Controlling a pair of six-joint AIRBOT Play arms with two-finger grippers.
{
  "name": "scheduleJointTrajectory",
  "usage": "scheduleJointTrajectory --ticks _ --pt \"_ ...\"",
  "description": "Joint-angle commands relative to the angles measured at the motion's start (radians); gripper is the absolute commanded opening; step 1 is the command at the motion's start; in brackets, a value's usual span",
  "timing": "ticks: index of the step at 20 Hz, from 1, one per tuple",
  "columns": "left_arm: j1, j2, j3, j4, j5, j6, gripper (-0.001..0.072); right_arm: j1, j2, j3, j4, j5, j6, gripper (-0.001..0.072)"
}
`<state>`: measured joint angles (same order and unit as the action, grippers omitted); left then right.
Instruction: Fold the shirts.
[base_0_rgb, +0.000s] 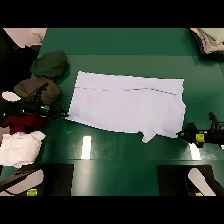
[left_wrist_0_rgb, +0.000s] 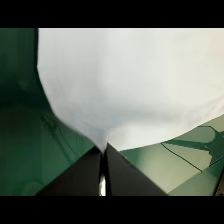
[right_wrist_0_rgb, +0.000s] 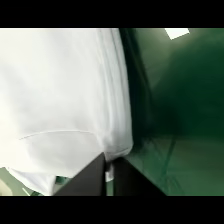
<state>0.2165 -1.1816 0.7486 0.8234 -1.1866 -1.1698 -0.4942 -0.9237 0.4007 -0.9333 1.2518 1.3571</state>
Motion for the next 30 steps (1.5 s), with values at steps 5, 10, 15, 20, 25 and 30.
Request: scheduleJointTrajectory --ticks 5,10,15,20,25,30 --pt "0.002 0.064 0.001 0.101 -0.024 -0.004 0.0019 0.0 0.037 0.118 -0.115 0.16 -0.037 0.0013" --pt "0.001 0.305 -0.031 0.225 -0.183 -0.039 0.0019 0.0 0.24 0.282 -0.358 0.341 -0.003 0.0013" --pt "0.001 0.448 -0.08 0.143 -0.236 -0.124 0.0019 0.003 0.342 0.347 -0.314 0.333 0.022 0.0013" --pt "-0.097 0.341 0.022 0.121 -0.028 -0.111 0.0019 0.169 0.156 0.5 -0.248 0.235 0.027 0.0012" --pt "-0.197 0.053 0.204 0.154 0.153 -0.134 0.002 0.28 -0.123 0.663 -0.247 0.138 0.067 0.0013" --pt "-0.194 -0.158 0.364 0.137 0.19 -0.139 0.0021 0.328 -0.332 0.815 -0.246 0.135 0.068 0.0013"
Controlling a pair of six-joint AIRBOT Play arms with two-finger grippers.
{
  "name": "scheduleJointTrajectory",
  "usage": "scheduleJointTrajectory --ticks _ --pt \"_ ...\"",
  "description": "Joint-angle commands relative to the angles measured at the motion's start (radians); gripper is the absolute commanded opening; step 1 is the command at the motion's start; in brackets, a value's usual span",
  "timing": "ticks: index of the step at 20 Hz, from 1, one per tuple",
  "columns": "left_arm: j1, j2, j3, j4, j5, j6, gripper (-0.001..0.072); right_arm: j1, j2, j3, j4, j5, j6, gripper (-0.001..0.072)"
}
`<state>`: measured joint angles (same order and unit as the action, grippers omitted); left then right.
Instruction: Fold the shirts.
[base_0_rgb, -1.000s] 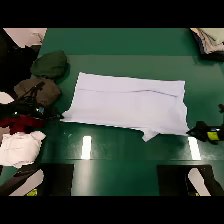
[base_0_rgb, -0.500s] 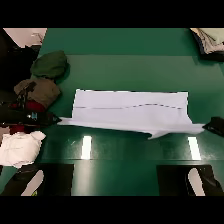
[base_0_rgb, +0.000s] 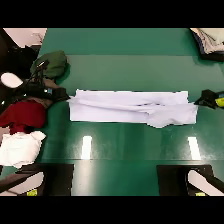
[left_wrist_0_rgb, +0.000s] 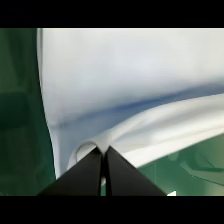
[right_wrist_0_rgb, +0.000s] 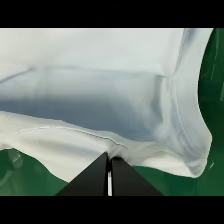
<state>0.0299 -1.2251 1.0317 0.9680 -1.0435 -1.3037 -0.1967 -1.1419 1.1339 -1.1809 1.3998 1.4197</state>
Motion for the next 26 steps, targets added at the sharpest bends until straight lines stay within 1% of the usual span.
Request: scheduleJointTrajectory --ticks 1,3,7,8,9,10,11,13,15,16,17,18,19,20,22,26 --pt "-0.008 -0.142 0.087 -0.01 0.058 -0.005 0.0022 0.039 -0.151 0.106 0.002 -0.013 0.008 0.0013" --pt "-0.008 -0.184 0.089 -0.029 0.094 -0.005 0.0021 0.055 -0.217 0.152 0.003 -0.03 0.024 0.0014" --pt "-0.008 -0.206 0.089 -0.074 0.199 -0.005 0.0025 0.087 -0.309 0.227 0.013 -0.118 0.058 0.0015" --pt "-0.008 -0.206 0.089 -0.093 0.222 -0.006 0.0155 0.089 -0.327 0.246 0.013 -0.141 0.073 0.0019" --pt "-0.008 -0.206 0.089 -0.124 0.237 -0.006 0.0508 0.089 -0.345 0.264 0.041 -0.168 0.08 0.0156" --pt "-0.008 -0.206 0.089 -0.166 0.248 -0.005 0.0713 0.088 -0.359 0.279 0.093 -0.195 0.08 0.0423" --pt "-0.007 -0.206 0.092 -0.212 0.248 -0.005 0.0715 0.076 -0.368 0.295 0.151 -0.208 0.078 0.0595" --pt "-0.008 -0.203 0.127 -0.224 0.2 -0.005 0.0714 0.042 -0.369 0.323 0.224 -0.176 0.011 0.0598" --pt "-0.012 -0.203 0.166 -0.219 0.09 0.003 0.0713 -0.005 -0.357 0.32 0.224 -0.077 -0.057 0.0598" --pt "-0.016 -0.203 0.171 -0.222 0.037 0.003 0.0612 -0.035 -0.347 0.3 0.215 -0.034 -0.083 0.0598" --pt "-0.021 -0.203 0.171 -0.219 0.001 0.008 0.0315 -0.071 -0.339 0.272 0.212 -0.004 -0.114 0.0598" --pt "-0.031 -0.203 0.171 -0.217 -0.027 0.045 0.0031 -0.108 -0.332 0.24 0.213 0.01 -0.136 0.0598" --pt "-0.045 -0.203 0.171 -0.216 -0.04 0.069 0.0023 -0.148 -0.328 0.2 0.213 0.014 -0.156 0.0598" --pt "-0.066 -0.203 0.171 -0.215 -0.048 0.074 0.0022 -0.187 -0.332 0.166 0.212 0.013 -0.158 0.0599" --pt "-0.118 -0.203 0.171 -0.212 -0.04 0.074 0.0022 -0.247 -0.361 0.113 0.217 0.017 -0.164 0.0634" --pt "-0.218 -0.203 0.171 -0.212 -0.012 0.072 0.0022 -0.286 -0.484 0.091 0.245 0.076 -0.253 0.063"
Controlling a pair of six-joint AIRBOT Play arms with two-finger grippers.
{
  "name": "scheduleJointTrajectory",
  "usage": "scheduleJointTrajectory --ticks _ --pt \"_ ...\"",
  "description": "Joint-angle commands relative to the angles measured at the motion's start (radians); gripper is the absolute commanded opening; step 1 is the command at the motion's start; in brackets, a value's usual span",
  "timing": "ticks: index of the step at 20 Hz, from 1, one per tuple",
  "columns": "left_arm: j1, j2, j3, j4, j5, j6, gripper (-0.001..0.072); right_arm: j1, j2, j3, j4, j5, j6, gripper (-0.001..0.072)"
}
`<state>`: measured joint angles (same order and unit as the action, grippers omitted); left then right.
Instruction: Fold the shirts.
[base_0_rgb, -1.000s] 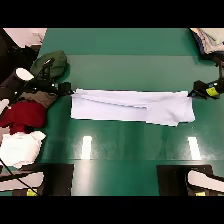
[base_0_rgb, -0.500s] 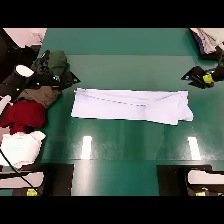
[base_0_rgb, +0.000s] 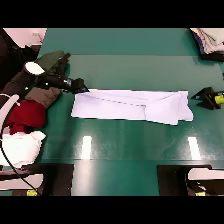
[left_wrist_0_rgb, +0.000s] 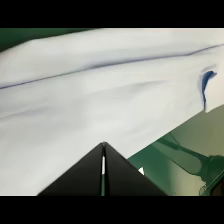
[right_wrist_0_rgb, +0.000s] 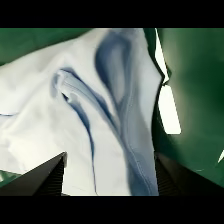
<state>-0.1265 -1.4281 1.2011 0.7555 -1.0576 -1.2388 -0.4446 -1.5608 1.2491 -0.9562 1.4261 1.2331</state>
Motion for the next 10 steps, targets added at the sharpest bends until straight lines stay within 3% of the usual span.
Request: scheduleJointTrajectory --ticks 1,8,10 --pt "-0.082 0.0 0.002 0.001 0.002 0.008 0.0021 -0.034 -0.096 -0.014 0.019 0.056 -0.076 0.0626" --pt "-0.191 -0.004 0.001 0.012 0.039 -0.013 0.0021 0.091 -0.189 0.029 0.022 0.057 -0.114 0.0624" --pt "-0.212 -0.004 0.001 0.013 0.071 -0.021 0.0021 0.132 -0.185 0.029 0.023 0.047 -0.125 0.0547"
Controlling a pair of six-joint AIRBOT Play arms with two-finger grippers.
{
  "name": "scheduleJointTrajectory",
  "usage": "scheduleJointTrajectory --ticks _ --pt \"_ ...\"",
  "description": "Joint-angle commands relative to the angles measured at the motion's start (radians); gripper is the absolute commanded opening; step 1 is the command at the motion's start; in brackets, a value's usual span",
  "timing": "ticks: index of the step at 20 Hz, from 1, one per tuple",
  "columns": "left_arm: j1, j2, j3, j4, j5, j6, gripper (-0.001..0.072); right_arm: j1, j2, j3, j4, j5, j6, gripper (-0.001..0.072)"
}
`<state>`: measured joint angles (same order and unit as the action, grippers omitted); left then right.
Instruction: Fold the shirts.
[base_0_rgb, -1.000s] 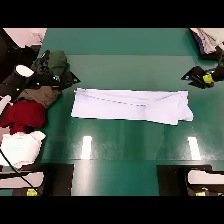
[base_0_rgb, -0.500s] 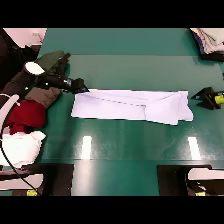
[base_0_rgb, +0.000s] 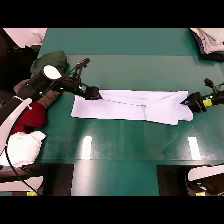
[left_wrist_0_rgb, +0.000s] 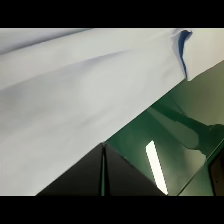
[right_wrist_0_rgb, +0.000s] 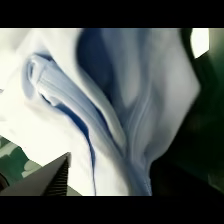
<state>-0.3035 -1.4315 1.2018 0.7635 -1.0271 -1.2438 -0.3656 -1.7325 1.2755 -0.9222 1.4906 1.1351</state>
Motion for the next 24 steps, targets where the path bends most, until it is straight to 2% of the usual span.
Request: scheduleJointTrajectory --ticks 1,4,5,6,9,12,14,18,24 --pt "-0.046 -0.003 0.001 0.006 0.056 -0.016 0.0021 0.069 -0.009 0.002 -0.011 -0.021 -0.027 0.0533" --pt "-0.067 -0.025 0.004 0.008 0.107 -0.018 0.0021 0.099 0.023 0.002 -0.012 -0.018 -0.029 0.0164" --pt "-0.071 -0.044 0.013 0.007 0.112 -0.027 0.0021 0.104 0.041 0.002 -0.011 -0.016 -0.029 0.0063" --pt "-0.077 -0.067 0.027 0.007 0.107 -0.04 0.0021 0.108 0.066 0.001 -0.013 -0.021 -0.029 0.0015" --pt "-0.108 -0.161 0.112 0.007 0.119 -0.04 0.0021 0.108 0.17 0.002 0.031 -0.014 -0.005 0.0014" --pt "-0.164 -0.294 0.253 0.008 0.122 -0.092 0.0021 0.111 0.291 0.002 0.24 0.009 0.072 0.0013" --pt "-0.203 -0.388 0.341 0.007 0.121 -0.096 0.0021 0.132 0.369 0.007 0.357 0.005 0.09 0.0012" --pt "-0.241 -0.518 0.452 0.007 0.122 -0.151 0.0021 0.26 0.414 0.162 0.317 0.034 0.167 0.0012" --pt "-0.241 -0.537 0.468 0.021 0.155 -0.171 0.0021 0.496 0.322 0.389 0.316 0.044 0.194 0.0012"
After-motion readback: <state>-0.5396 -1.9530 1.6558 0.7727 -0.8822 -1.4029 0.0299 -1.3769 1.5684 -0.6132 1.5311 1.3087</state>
